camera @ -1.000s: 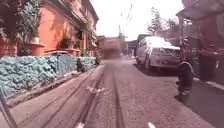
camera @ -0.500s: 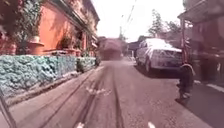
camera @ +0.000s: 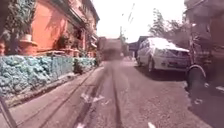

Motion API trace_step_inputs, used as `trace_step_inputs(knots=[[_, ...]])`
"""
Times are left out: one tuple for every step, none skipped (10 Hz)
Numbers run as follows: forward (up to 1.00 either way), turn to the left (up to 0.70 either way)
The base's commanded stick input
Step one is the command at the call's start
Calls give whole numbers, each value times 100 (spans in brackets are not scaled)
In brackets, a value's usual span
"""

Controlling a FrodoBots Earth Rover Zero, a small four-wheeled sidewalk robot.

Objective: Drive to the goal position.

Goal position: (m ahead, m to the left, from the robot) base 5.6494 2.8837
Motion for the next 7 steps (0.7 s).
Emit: trace_step_inputs(knots=[[100, 0], [100, 0], [100, 0], [99, 0], [98, 0], [99, 0], [99, 0]])
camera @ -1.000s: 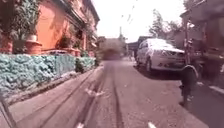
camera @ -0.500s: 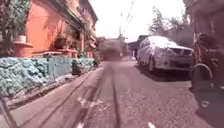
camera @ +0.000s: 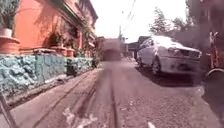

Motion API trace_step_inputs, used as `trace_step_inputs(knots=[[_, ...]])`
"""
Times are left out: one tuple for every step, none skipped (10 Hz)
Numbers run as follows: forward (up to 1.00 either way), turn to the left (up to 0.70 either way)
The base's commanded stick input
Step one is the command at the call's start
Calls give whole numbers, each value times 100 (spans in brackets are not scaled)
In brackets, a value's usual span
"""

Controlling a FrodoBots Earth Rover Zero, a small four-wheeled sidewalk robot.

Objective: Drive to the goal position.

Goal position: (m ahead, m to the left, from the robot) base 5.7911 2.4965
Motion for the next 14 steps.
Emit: trace_step_inputs(knots=[[99, 0], [99, 0], [99, 0], [99, 0], [99, -1], [98, -7], [98, -14], [98, -12], [98, 0], [98, 0], [98, 0], [98, 0], [98, 0], [98, 0]])
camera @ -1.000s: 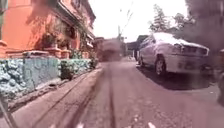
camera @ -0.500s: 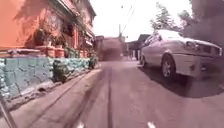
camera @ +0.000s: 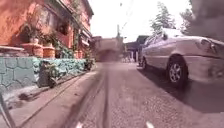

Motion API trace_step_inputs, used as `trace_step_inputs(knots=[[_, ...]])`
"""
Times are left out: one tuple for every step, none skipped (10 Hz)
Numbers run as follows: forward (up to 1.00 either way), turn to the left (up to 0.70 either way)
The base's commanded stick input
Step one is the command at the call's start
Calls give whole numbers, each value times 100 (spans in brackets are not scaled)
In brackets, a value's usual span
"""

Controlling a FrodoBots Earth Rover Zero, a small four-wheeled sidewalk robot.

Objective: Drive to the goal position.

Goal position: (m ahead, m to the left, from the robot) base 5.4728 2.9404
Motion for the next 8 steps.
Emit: trace_step_inputs(knots=[[98, 0], [98, 0], [98, 0], [98, 0], [98, 0], [98, 0], [98, 0], [98, 0]])
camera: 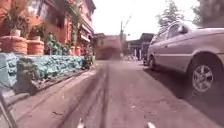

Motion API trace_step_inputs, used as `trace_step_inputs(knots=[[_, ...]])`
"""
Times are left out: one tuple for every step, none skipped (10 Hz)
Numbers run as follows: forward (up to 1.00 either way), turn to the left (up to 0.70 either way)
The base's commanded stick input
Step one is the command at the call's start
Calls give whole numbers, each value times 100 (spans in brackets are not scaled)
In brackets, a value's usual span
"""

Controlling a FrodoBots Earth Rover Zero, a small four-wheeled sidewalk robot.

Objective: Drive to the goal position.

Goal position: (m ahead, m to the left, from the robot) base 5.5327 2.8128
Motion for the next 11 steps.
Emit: trace_step_inputs(knots=[[98, 0], [98, -17], [98, -31], [97, -35], [95, -15], [95, 0], [95, 0], [95, 0], [95, 0], [95, 0], [95, -18]])
